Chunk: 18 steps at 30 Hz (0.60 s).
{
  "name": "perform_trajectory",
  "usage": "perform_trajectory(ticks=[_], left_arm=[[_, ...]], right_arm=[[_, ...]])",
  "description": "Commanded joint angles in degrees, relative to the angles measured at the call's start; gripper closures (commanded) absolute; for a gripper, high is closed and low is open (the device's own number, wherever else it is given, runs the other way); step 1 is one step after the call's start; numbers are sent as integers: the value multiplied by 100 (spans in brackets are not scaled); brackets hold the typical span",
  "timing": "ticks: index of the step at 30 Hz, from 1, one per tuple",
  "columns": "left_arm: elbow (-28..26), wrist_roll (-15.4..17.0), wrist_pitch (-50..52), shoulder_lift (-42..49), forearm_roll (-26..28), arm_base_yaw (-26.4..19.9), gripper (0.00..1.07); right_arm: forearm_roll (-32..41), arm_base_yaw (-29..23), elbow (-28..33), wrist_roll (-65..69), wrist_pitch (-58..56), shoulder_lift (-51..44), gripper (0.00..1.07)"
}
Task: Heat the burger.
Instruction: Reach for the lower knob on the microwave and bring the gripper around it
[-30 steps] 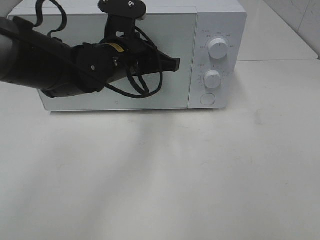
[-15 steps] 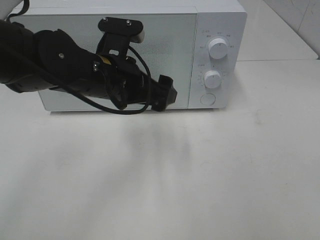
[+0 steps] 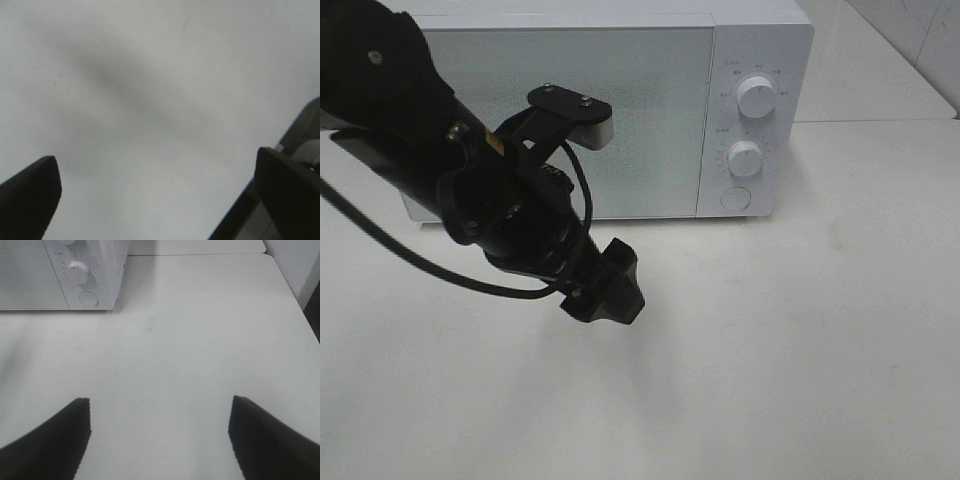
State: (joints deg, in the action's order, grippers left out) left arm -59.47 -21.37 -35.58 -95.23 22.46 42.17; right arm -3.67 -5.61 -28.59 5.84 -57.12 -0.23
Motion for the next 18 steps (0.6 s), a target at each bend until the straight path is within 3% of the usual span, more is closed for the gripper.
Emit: perform_trajectory(ticks=[1, 2, 9, 10, 17, 18], left_arm=[[0, 286, -567, 264, -6, -103, 8], [0, 424, -831, 378, -6, -264, 8], [0, 481, -1616, 739, -92, -1043, 8], [0, 487, -1822, 888, -138, -1341, 8], [0, 613, -2332, 1346, -401, -2280, 8], [0, 636, -2475, 1518, -464, -2607, 8]], right_arm=[[-17, 40, 11, 40, -6, -166, 31], [-17, 40, 11, 40, -6, -166, 31], [-17, 40, 11, 40, -6, -166, 31], [-17, 40, 11, 40, -6, -166, 31], [-17, 40, 11, 40, -6, -166, 31], [-17, 40, 11, 40, -6, -166, 31]])
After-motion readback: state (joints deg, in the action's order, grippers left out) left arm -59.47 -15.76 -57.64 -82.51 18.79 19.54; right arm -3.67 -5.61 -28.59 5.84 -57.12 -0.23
